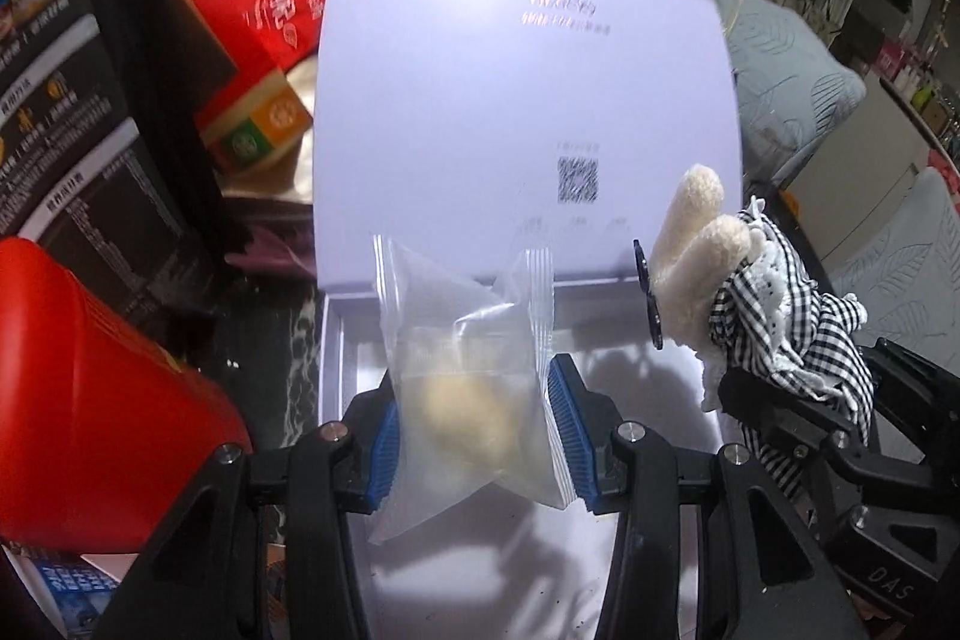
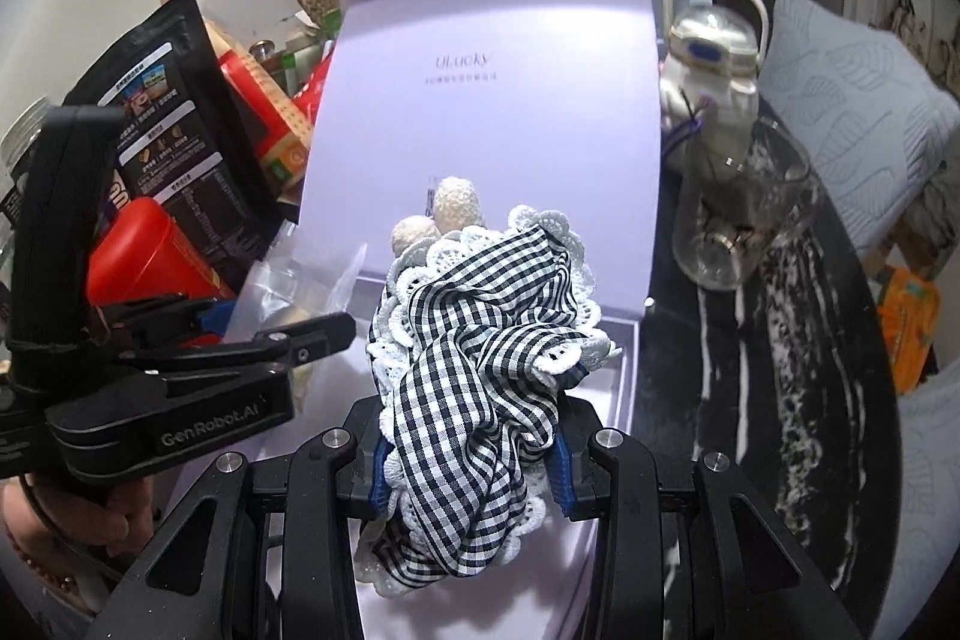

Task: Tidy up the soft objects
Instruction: 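Lower both items into the gift box and open both grippers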

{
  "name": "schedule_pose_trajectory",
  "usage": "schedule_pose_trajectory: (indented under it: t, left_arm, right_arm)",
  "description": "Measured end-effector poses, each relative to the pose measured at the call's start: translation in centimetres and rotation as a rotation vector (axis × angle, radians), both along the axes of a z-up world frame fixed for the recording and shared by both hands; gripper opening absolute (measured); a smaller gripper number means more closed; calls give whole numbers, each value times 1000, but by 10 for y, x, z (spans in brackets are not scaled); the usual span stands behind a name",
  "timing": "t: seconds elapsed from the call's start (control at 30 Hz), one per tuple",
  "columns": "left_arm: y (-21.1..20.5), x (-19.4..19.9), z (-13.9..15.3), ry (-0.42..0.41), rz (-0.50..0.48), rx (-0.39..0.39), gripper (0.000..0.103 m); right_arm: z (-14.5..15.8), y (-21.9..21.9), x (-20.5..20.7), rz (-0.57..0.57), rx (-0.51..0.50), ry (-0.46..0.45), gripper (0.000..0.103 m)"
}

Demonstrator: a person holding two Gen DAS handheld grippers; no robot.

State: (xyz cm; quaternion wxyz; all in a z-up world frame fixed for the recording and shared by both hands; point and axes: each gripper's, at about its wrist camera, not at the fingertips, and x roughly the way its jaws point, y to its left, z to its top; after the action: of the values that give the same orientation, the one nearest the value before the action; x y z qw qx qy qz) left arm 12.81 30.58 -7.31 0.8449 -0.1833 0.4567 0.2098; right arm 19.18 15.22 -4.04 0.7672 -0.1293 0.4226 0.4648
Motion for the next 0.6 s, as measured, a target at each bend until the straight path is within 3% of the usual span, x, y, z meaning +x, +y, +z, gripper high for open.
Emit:
schedule_pose_trajectory:
  t: [0.33,0.6]
  left_arm:
    - [0,9,-20,111,-4,-38,45]
    - [-4,16,-32,188,-28,-69,47]
  right_arm:
    - [-13,7,4,17,-41,57,43]
    - [-15,9,6,-6,-81,49,56]
